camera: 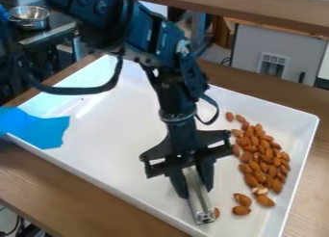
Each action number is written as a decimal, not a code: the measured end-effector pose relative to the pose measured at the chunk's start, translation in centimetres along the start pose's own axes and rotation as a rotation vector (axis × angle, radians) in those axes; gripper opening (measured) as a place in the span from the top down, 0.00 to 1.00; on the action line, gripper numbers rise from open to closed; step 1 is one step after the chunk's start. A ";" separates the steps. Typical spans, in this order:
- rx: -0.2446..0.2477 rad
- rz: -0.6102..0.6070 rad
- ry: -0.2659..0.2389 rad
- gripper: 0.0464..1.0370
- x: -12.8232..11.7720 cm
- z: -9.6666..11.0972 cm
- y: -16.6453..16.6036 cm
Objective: Sweep into pile
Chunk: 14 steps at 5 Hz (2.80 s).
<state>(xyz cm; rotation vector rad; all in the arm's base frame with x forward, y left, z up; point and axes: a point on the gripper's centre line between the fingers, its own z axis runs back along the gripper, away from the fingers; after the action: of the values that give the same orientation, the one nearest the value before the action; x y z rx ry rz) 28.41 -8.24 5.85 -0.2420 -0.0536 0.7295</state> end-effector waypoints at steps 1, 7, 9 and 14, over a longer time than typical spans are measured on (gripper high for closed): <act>-0.005 0.010 -0.023 0.67 0.4 -0.4 -1.0; -0.085 0.114 -0.023 0.67 4.9 3.4 -3.1; -0.142 -0.059 -0.029 0.67 8.5 8.0 5.0; 0.138 -0.438 -0.064 0.26 13.9 4.6 16.3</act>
<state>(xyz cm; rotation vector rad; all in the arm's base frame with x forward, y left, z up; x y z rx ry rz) 27.56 13.67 5.98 -0.0692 -0.1127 0.3025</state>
